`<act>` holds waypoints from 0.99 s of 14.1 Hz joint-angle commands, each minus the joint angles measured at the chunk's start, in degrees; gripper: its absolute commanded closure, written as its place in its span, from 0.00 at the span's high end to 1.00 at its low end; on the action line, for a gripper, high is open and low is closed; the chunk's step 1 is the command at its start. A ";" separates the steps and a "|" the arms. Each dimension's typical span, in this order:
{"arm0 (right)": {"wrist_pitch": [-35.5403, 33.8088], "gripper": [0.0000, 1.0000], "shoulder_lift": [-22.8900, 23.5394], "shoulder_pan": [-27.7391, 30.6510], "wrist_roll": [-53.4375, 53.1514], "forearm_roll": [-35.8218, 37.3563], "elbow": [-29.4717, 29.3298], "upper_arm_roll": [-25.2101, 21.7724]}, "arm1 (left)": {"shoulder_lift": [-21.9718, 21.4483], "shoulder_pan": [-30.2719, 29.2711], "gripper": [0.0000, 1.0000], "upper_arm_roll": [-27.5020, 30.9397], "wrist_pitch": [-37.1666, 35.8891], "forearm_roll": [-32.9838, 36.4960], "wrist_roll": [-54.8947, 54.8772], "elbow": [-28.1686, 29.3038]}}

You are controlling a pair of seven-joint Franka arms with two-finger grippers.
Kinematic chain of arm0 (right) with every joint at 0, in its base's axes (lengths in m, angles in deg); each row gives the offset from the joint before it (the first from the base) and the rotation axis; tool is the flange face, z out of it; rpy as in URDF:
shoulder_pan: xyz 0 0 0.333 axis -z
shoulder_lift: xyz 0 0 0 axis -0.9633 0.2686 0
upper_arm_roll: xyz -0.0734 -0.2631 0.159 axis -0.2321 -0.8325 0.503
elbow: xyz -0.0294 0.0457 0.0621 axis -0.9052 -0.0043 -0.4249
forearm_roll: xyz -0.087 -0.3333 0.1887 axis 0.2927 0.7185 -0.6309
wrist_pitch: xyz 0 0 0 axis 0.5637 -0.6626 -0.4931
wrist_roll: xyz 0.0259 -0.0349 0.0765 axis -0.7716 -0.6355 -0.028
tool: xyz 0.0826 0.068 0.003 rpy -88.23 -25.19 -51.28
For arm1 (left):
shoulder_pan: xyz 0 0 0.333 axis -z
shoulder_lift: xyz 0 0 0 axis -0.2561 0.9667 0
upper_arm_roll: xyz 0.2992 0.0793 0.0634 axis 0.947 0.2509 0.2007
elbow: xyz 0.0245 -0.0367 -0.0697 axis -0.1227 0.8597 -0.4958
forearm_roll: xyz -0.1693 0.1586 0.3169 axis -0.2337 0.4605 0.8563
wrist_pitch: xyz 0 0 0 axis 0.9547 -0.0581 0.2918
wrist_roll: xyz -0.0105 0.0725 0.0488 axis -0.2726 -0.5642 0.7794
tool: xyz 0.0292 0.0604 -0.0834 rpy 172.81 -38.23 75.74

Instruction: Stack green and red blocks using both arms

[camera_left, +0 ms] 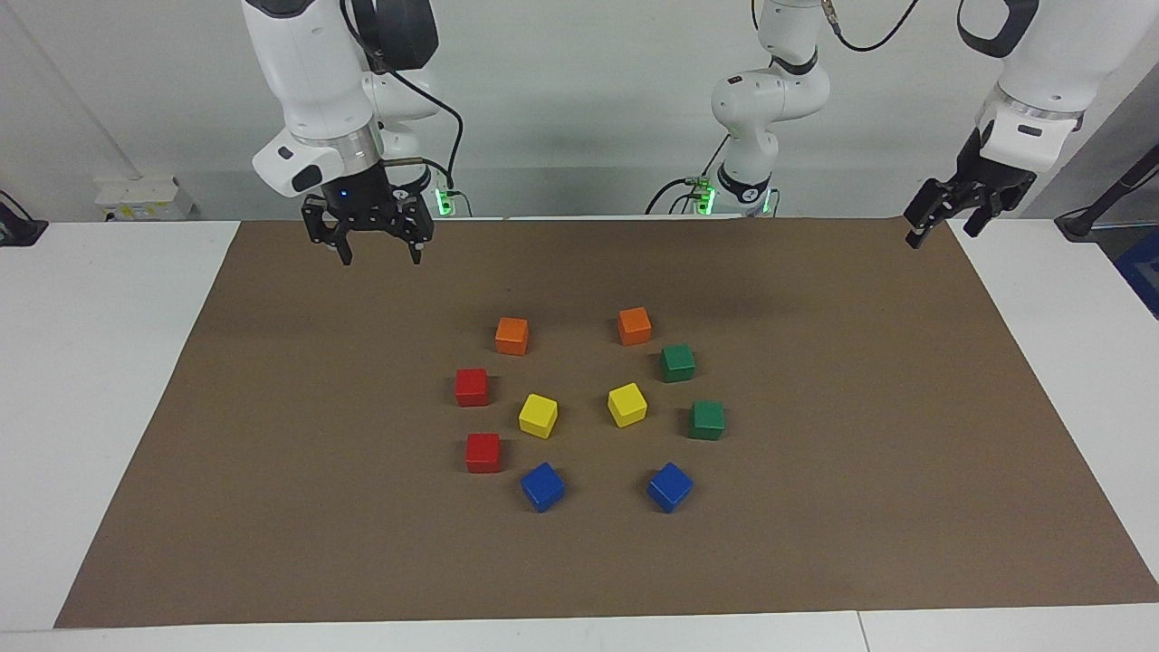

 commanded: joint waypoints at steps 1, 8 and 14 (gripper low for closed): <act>5.44 0.96 1.36 -1.54 -4.36 -0.86 3.20 -0.06 | -1.62 0.76 1.00 -0.61 1.66 0.98 0.52 1.85; 20.73 0.96 8.91 -4.63 -4.48 -0.69 9.00 -0.06 | -2.93 5.32 1.00 -0.97 3.24 0.54 4.02 5.26; 27.33 0.97 13.32 -4.71 -1.12 -0.25 10.41 -0.15 | -6.90 9.03 1.00 -1.05 9.93 0.11 6.94 14.51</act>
